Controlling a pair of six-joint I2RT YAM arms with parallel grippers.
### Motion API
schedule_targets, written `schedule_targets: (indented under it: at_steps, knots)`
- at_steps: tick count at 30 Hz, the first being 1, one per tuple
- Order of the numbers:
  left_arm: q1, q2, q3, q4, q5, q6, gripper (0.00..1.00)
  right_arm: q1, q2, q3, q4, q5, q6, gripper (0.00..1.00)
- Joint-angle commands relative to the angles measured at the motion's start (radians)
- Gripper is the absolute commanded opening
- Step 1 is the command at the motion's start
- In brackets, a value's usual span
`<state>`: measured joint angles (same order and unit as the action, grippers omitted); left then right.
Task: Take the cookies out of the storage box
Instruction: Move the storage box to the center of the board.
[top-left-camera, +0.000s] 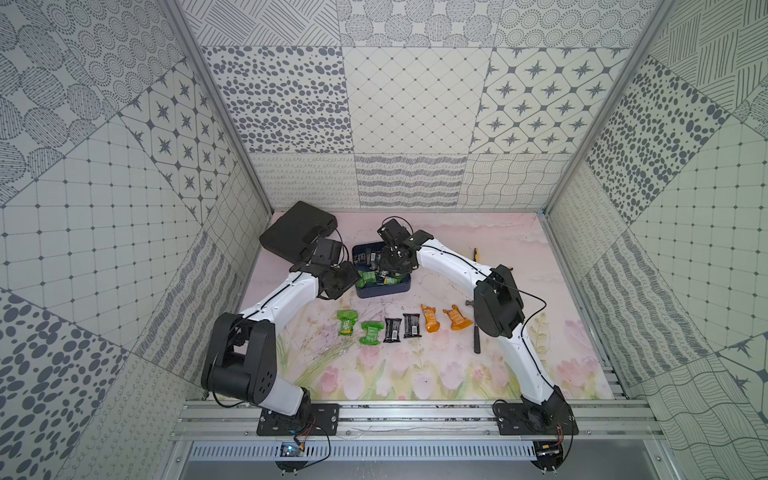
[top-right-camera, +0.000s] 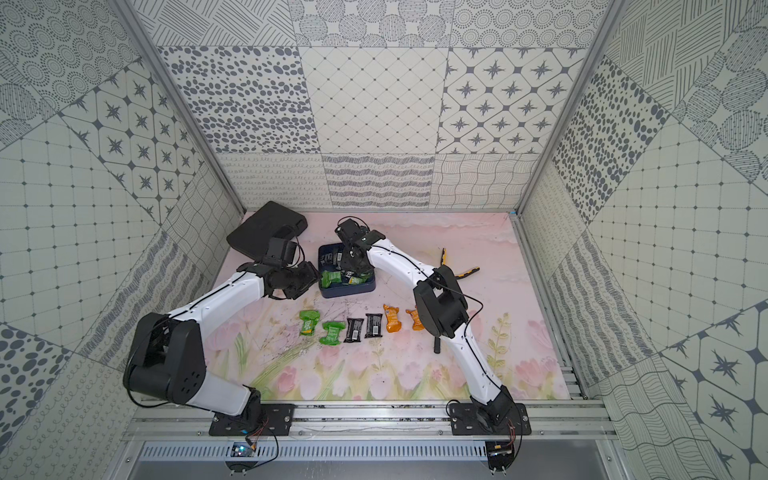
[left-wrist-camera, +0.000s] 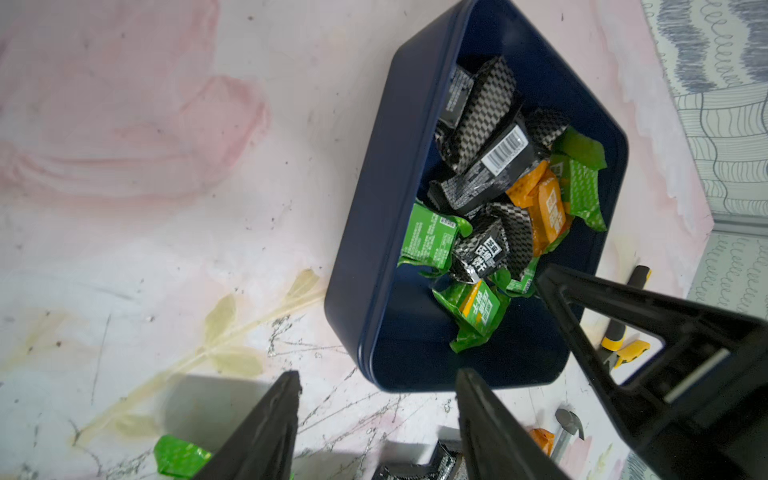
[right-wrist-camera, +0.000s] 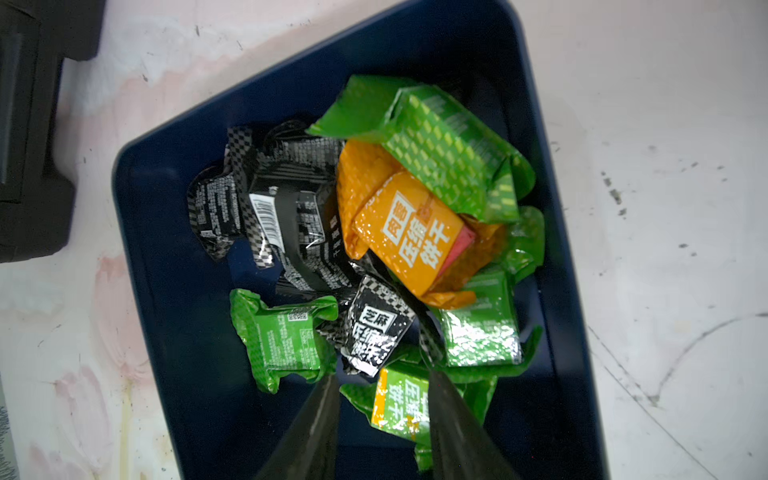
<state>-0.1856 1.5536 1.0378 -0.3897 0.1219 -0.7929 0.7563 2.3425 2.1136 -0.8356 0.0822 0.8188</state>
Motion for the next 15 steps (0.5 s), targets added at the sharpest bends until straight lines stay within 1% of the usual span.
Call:
schedule_targets:
  at_steps: [1, 4, 6, 9, 11, 15]
  knots:
    - [0.004, 0.092, 0.100, 0.003, -0.029, 0.215, 0.63, 0.007, -0.016, 0.022, -0.016, 0.032, -0.016, 0.40]
    - [0.004, 0.167, 0.179, -0.031, -0.038, 0.279, 0.60, 0.007, -0.037, 0.014, -0.015, 0.020, -0.032, 0.40]
    - [0.002, 0.212, 0.222, -0.048, -0.051, 0.308, 0.57, 0.006, -0.053, 0.002, -0.007, 0.010, -0.039, 0.39]
    - [0.003, 0.270, 0.272, -0.052, -0.072, 0.342, 0.44, 0.009, -0.084, -0.029, 0.022, 0.001, -0.045, 0.39]
    - [0.002, 0.304, 0.307, -0.098, -0.082, 0.360, 0.40, 0.009, -0.104, -0.049, 0.034, 0.002, -0.047, 0.38]
    - [-0.003, 0.344, 0.346, -0.124, -0.112, 0.396, 0.31, 0.009, -0.143, -0.085, 0.053, 0.008, -0.051, 0.38]
